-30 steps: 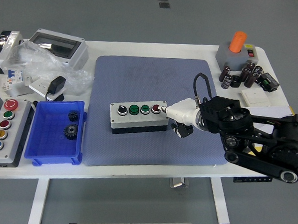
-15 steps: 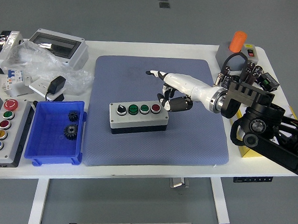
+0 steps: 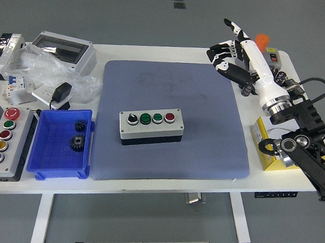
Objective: Pick up the button,place it on the desk,press the button,press the button
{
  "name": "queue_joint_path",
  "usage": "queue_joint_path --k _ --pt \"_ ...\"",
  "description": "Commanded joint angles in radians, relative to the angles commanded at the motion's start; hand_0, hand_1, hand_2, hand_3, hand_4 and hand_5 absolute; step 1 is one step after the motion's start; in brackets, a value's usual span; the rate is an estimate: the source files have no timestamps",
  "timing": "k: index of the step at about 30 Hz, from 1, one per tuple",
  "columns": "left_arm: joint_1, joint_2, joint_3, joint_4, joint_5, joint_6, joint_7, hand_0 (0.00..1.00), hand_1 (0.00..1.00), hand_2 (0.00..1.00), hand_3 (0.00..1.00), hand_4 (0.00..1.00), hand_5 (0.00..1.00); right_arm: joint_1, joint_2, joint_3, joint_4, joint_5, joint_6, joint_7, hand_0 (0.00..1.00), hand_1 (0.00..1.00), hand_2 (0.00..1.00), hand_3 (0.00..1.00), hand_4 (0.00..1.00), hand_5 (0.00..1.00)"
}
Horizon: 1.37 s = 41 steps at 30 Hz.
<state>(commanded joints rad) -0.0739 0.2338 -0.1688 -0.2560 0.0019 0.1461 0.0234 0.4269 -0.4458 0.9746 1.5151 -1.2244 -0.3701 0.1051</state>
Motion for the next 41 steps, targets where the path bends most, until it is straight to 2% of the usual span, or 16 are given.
queue_joint_path --k 4,5,13,18,28,35,41 --pt "-0.007 0.001 0.012 0.0 -0.002 -0.003 0.006 0.63 0.632 0.577 0.569 0.526 0.114 -0.071 0.008 0.054 0.0 0.001 -0.011 0.024 0.828 0.797 0.853 0.968 0.955 0.719" --pt "-0.009 0.003 0.015 0.0 -0.004 -0.003 0.006 0.63 0.632 0.577 0.569 0.526 0.114 -0.087 0.008 0.063 0.001 0.001 -0.012 0.027 0.853 0.802 0.84 0.914 0.983 0.809" --pt "-0.025 0.018 0.042 -0.001 -0.025 -0.005 0.003 0.63 0.632 0.577 0.569 0.526 0.114 -0.177 0.007 0.098 0.003 -0.001 -0.018 0.039 0.854 0.798 0.831 0.897 0.996 0.841" --pt "-0.033 0.026 0.062 -0.003 -0.041 -0.007 -0.003 0.63 0.632 0.577 0.569 0.526 0.114 -0.188 0.018 0.112 0.002 -0.003 -0.019 0.043 0.848 0.794 0.828 0.887 0.998 0.848" --pt "-0.027 0.037 0.154 -0.009 -0.131 -0.012 -0.042 0.63 0.632 0.577 0.569 0.526 0.114 -0.209 0.024 0.146 0.01 -0.023 -0.023 0.037 0.847 0.794 0.828 0.883 0.998 0.848" --pt "-0.019 0.03 0.144 -0.009 -0.116 -0.003 -0.012 0.63 0.632 0.577 0.569 0.526 0.114 -0.234 0.028 0.176 0.016 -0.046 -0.03 0.023 0.848 0.796 0.829 0.881 0.998 0.84" --pt "-0.025 0.038 0.162 -0.009 -0.14 0.001 -0.017 0.63 0.632 0.577 0.569 0.526 0.114 -0.23 0.031 0.174 0.031 -0.102 -0.039 0.001 0.848 0.796 0.829 0.881 0.998 0.84"
